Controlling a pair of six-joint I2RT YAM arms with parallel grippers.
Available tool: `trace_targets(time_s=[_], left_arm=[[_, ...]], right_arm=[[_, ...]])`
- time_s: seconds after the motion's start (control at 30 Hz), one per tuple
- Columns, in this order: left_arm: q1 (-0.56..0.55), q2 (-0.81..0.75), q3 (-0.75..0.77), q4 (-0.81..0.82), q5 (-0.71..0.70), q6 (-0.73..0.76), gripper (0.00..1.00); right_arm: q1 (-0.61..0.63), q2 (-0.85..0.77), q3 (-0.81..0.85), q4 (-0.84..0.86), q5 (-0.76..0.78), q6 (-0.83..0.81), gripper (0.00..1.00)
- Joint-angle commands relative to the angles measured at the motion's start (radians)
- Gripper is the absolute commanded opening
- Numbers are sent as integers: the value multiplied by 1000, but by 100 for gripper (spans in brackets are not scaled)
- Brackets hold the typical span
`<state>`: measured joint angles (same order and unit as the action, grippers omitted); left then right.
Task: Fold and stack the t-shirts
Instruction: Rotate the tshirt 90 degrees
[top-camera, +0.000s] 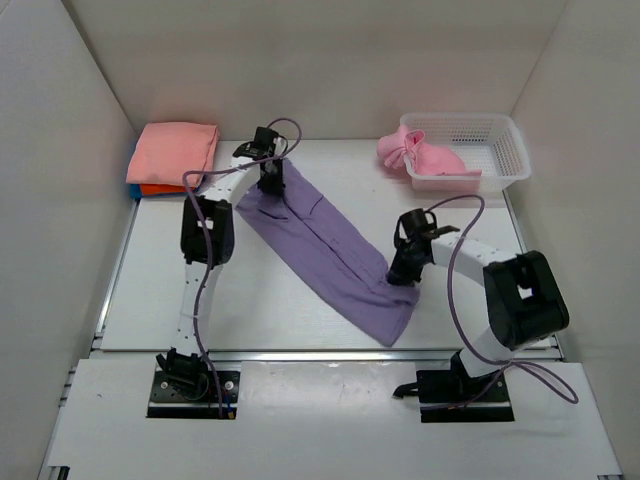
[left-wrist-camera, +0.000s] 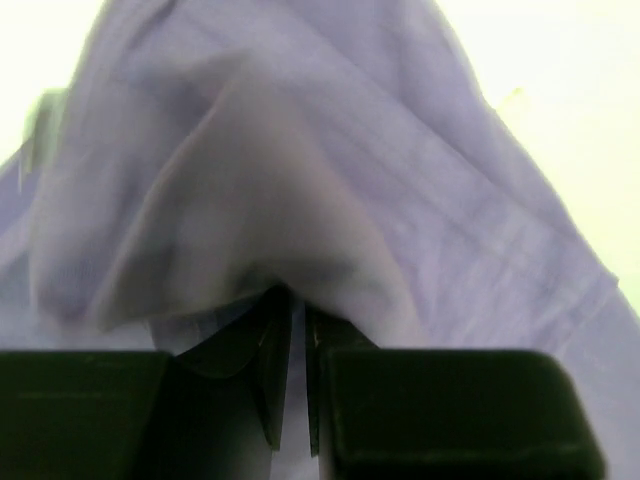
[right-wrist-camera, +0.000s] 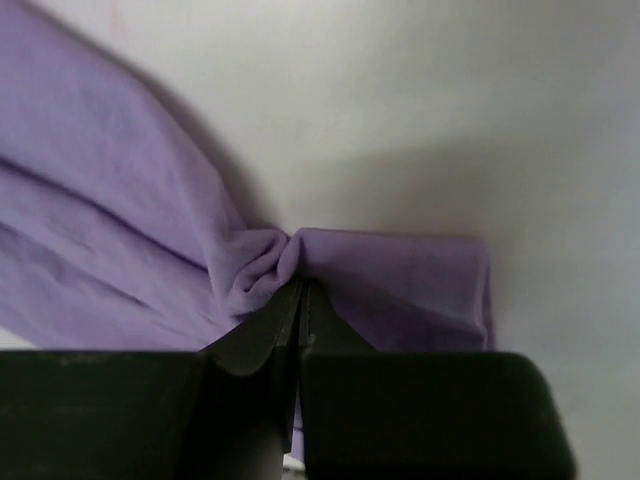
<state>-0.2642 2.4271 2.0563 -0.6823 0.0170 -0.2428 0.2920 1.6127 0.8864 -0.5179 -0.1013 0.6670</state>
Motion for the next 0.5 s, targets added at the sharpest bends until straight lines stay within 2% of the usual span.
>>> trace_targets(time_s=[0.0,0.03,0.07,0.13,0.2,0.33,0.47], left_arm=[[-56,162,373,-257,63,68,22],[-63,246,525,-308,78,72,20],[-64,259,536,-298,110,56,19],[-64,233,435,-183,175,48,19],[-73,222,407,-135,207,49,20],[-98,259,524,-106,267,49,23],[-106,260,479,2,282,5,24]], right_arm=[[108,-37,-140,-22,24,195,0],[142,-71,-161,5,25,254,0],[157,-94,-202,65,12,290,0],[220,-132,-265,159,-1,365,0],[277,-151,-312,278,-21,388,0],[381,-80,-294,334,-47,369,0],[488,-20,-305,366,-80,391,0]])
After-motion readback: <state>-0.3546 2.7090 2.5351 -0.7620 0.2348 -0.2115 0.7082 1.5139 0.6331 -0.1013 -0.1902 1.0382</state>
